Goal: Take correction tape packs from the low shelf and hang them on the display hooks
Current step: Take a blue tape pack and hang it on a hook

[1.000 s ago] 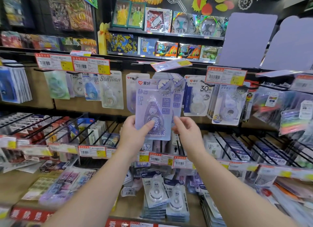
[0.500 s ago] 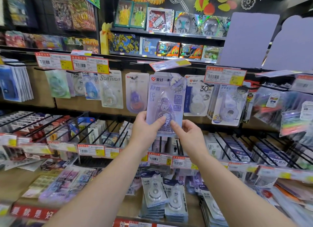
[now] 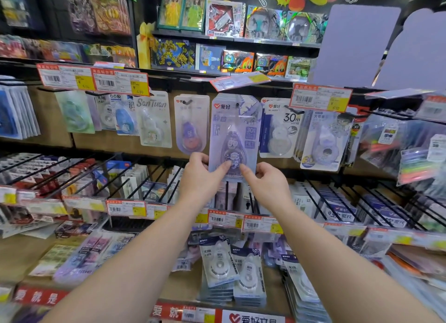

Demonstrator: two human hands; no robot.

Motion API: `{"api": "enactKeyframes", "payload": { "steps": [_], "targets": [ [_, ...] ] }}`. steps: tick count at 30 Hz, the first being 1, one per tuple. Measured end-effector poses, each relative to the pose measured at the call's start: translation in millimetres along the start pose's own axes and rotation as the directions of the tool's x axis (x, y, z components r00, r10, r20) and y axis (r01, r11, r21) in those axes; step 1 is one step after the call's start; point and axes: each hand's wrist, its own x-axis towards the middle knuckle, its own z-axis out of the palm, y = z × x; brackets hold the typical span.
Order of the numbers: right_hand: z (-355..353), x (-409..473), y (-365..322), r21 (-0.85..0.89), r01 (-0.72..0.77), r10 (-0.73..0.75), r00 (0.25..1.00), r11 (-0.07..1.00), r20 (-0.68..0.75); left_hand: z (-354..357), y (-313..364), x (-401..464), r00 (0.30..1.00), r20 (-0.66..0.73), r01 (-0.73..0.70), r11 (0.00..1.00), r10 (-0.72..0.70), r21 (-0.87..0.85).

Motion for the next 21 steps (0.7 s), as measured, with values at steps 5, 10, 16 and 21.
{"api": "enactKeyframes", "payload": {
  "steps": [5, 10, 16, 21],
  "targets": [
    [1, 6, 2, -0.019, -0.024, 0.024, 1.000, 1.000, 0.017, 2, -1, 5, 1.000, 0.022, 0.009, 1.000, -0.009, 0.001],
    [-4, 1, 18, -0.111, -0.068, 0.071, 0.997, 0.991, 0.019, 11, -21, -2, 0.999, -0.002, 0.043, 0.995, -0.043, 0.092],
    [-19, -17, 48, -0.267, -0.007, -0.008, 0.999, 0.964, -0.053, 20, -42, -33, 0.981, -0.086, -0.123, 0.904, 0.173, 0.410],
    [-35, -37, 71, -0.326, 0.015, -0.036, 0.998, 0.945, -0.059, 40, -41, -62, 0.949, -0.054, -0.259, 0.867, 0.310, 0.426]
  ]
}}
